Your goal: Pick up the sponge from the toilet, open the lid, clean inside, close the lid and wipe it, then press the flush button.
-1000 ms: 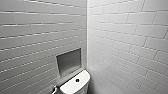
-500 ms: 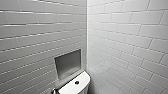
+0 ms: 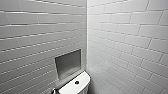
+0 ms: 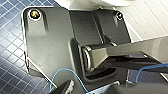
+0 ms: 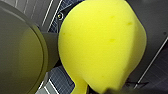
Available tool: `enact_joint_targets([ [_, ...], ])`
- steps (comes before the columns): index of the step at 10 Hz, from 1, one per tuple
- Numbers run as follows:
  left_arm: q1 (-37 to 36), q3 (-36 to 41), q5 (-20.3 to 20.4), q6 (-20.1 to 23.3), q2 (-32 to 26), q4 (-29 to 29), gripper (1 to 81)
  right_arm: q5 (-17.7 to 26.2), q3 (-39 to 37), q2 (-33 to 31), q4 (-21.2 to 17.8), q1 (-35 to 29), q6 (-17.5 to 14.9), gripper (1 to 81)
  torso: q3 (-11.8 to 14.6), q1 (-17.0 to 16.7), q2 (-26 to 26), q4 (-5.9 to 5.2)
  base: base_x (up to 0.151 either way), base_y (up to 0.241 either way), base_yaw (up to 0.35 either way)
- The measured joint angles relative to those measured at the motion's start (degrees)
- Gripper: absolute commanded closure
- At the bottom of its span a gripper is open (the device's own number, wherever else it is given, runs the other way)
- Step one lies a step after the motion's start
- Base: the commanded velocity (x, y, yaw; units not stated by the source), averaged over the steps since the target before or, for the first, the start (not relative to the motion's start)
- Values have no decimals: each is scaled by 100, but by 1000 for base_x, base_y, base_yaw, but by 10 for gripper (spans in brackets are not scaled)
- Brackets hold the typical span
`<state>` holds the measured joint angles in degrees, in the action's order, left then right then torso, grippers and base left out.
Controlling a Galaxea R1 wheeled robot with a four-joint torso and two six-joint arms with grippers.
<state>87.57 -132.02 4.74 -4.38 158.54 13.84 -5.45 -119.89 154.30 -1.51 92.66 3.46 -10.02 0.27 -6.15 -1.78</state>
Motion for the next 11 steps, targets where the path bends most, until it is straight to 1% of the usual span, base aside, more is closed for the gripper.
enact_joint_targets([
  [3,-13,647,143,-2,-492,-1,10,-2,744,-525,2,-16,-2,811,-4,0,0,0,0,0,0],
  [4,-60,873,169,-2,-678,-1,10,-11,1017,-708,2,-18,-2,811,-54,-2,-2,0,0,0,0],
  [6,-201,1454,179,-2,-1052,-6,10,-17,1384,-989,2,-49,-2,811,-308,-2,-2,0,0,0,0],
  [8,-433,2094,179,-6,-1469,-15,10,-124,1590,-1198,2,-129,-2,811,-651,0,0,0,0,0,0],
  [9,-573,2450,189,-6,-1725,-17,10,-339,1675,-1349,0,-157,4,811,-835,2,0,0,0,0,0],
  [10,-708,2745,167,-17,-1961,-34,10,-391,1679,-1399,0,-157,6,811,-944,5,4,0,0,0,0],
  [11,-896,3112,158,-24,-2226,-87,10,-566,1720,-1543,0,-182,22,811,-988,5,4,0,0,0,0],
])
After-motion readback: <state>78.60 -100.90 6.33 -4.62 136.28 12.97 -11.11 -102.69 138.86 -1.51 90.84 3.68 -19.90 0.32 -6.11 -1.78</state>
